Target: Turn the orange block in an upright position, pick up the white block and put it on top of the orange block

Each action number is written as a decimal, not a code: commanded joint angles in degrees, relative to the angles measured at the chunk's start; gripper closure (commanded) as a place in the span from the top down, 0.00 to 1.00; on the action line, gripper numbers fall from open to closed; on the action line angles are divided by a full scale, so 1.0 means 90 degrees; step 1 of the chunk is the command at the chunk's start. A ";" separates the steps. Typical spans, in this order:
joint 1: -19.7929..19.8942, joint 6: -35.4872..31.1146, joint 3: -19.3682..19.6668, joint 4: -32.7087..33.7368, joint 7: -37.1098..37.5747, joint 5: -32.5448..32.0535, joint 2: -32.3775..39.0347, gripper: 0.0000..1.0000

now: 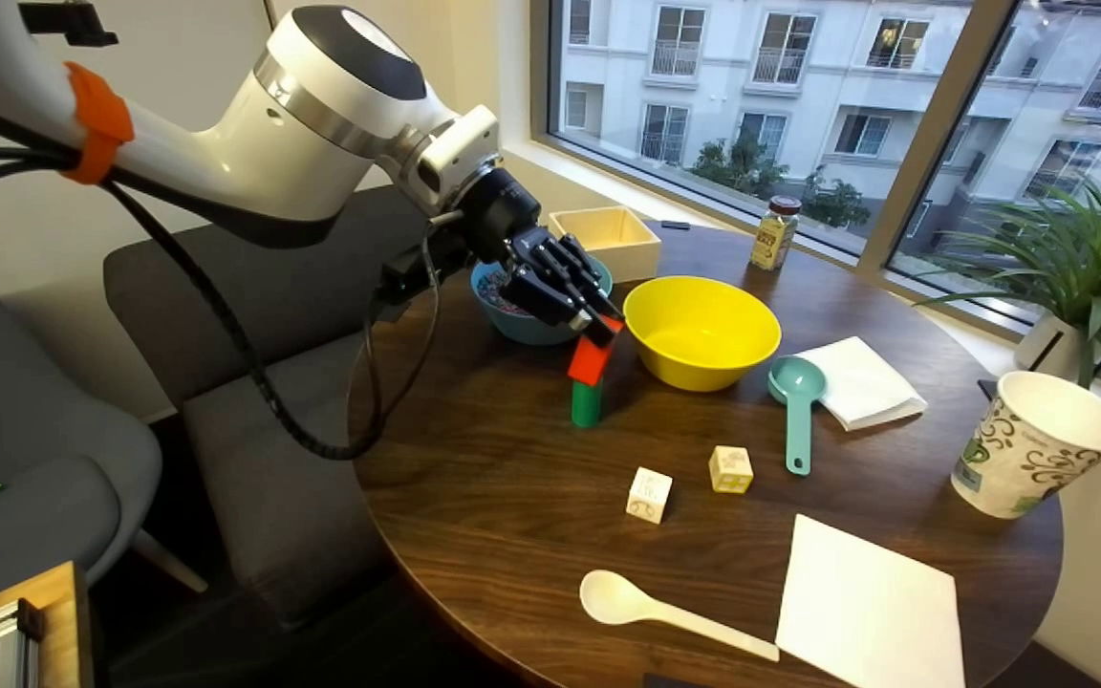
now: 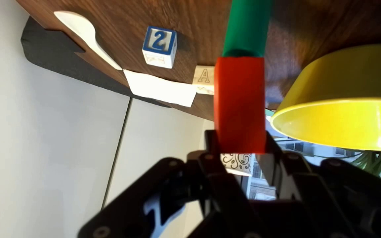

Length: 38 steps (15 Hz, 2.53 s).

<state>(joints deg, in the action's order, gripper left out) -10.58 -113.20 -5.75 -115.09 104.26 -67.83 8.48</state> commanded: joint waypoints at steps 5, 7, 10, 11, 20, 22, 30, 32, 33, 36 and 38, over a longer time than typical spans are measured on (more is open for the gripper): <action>0.0055 -0.0073 -0.0066 -0.0104 0.0151 -0.0152 0.0013 0.20; 0.0056 -0.0080 -0.0065 -0.0104 0.0146 -0.0159 0.0012 0.23; 0.0057 -0.0084 -0.0064 -0.0106 0.0144 -0.0178 0.0016 0.25; 0.0059 -0.0087 -0.0063 -0.0109 0.0144 -0.0179 0.0015 0.26; 0.0060 -0.0087 -0.0063 -0.0112 0.0148 -0.0207 0.0010 0.30; 0.0060 -0.0093 -0.0066 -0.0118 0.0144 -0.0200 0.0007 0.41; 0.0057 -0.0101 -0.0072 -0.0131 0.0145 -0.0212 0.0005 0.22; 0.0058 -0.0106 -0.0075 -0.0131 0.0143 -0.0215 0.0005 0.14; 0.0058 -0.0106 -0.0077 -0.0131 0.0144 -0.0215 0.0006 0.08; 0.0055 -0.0103 -0.0080 -0.0128 0.0146 -0.0224 0.0000 0.08; 0.0051 -0.0101 -0.0086 -0.0129 0.0142 -0.0216 -0.0010 0.08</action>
<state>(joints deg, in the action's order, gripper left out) -10.58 -113.20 -5.93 -115.53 104.26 -68.35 8.55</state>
